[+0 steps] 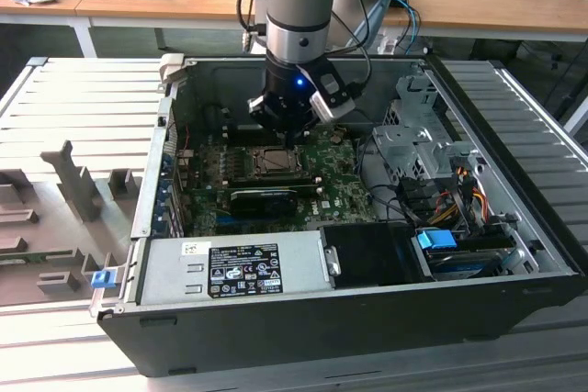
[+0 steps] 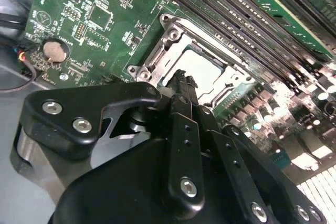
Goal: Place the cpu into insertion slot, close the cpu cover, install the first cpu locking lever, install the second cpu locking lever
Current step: 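Install the second cpu locking lever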
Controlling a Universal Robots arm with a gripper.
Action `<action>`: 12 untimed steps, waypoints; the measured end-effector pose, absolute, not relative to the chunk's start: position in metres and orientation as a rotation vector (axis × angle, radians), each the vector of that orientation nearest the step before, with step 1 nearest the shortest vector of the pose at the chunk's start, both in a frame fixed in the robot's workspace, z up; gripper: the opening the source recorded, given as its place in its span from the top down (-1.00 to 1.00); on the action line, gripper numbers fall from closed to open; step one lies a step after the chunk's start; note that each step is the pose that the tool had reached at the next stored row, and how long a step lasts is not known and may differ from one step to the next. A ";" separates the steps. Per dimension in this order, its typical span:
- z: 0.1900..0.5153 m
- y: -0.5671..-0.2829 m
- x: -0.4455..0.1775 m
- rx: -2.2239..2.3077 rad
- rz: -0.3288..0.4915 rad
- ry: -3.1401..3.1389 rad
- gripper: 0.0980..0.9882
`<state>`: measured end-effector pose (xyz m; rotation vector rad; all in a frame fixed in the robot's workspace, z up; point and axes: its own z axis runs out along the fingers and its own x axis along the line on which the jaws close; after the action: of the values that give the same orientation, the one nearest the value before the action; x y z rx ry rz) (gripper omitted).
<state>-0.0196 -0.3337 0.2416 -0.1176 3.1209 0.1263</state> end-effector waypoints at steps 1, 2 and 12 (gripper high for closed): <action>0.243 -0.335 -0.020 -0.118 0.127 3.121 0.98; 0.243 -0.336 -0.020 -0.118 0.126 3.121 0.98; 0.243 -0.353 -0.020 -0.117 0.126 3.121 0.98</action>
<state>-0.0197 -0.3531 0.2429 -0.1174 3.1211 0.1263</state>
